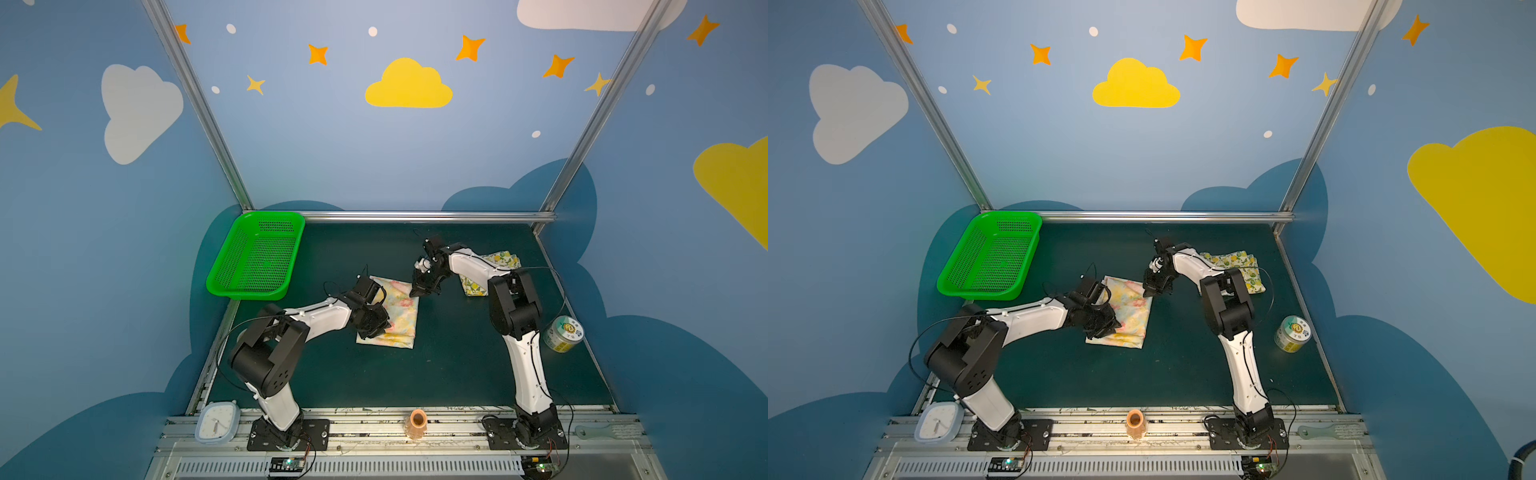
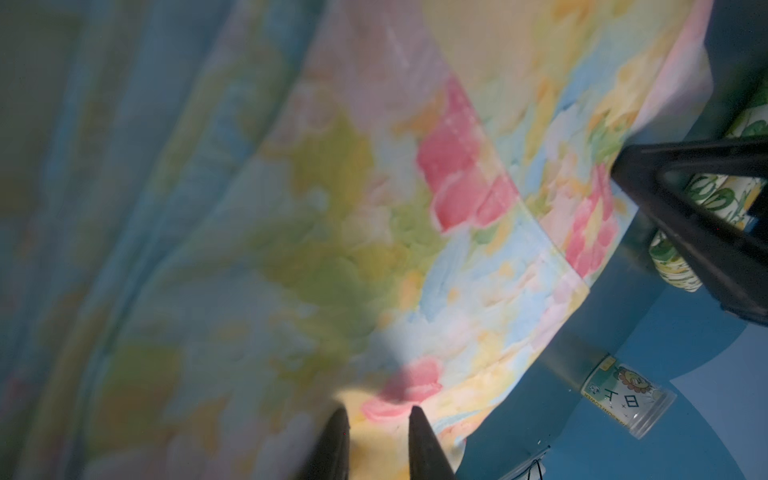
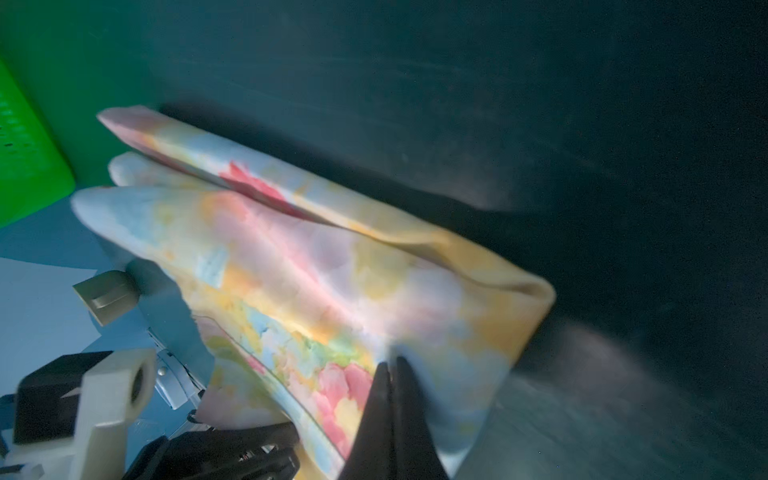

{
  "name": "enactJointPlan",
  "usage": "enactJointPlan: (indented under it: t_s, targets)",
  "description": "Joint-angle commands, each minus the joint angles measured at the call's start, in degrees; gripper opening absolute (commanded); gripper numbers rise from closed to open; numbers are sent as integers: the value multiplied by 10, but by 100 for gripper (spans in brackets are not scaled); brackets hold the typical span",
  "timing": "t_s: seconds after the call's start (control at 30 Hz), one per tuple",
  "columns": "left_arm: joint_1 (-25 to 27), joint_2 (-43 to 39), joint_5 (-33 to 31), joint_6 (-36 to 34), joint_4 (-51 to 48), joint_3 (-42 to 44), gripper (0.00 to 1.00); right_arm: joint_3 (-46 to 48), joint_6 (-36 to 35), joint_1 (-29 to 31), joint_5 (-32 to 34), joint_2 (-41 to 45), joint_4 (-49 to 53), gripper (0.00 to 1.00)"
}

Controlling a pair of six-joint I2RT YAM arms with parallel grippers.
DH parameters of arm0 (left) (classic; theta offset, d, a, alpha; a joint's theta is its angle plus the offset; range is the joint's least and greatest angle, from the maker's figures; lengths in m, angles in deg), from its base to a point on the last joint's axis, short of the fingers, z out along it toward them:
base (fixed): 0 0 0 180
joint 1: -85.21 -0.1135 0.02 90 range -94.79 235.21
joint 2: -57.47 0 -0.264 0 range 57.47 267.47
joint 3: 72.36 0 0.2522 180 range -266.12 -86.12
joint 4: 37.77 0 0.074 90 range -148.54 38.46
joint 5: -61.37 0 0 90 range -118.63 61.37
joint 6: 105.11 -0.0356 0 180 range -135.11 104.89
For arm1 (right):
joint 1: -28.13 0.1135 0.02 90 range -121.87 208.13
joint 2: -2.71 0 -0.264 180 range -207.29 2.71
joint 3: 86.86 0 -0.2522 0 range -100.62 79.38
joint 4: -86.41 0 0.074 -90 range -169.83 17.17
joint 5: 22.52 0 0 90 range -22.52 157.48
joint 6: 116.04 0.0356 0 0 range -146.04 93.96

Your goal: Fold and stack the skirts

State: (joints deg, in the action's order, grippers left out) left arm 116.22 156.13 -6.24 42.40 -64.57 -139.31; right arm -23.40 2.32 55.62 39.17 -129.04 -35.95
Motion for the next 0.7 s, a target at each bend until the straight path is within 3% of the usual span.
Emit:
enactJointPlan:
  t_s: [0.0,0.37,0.53,0.67]
  targets:
    - [-8,22,-23,-14,-24,0,26,35,-3,3,10,11,-2,0]
    - [-83,90,-6,-111,-51,-62,26,228,58,28,42,98,-90,0]
    - [-107,128,-10,-163,-67,-119,26,301,106,75,61,157,-114,0]
    - [-119,130,-12,-194,-75,-156,25,298,121,129,85,181,-105,0]
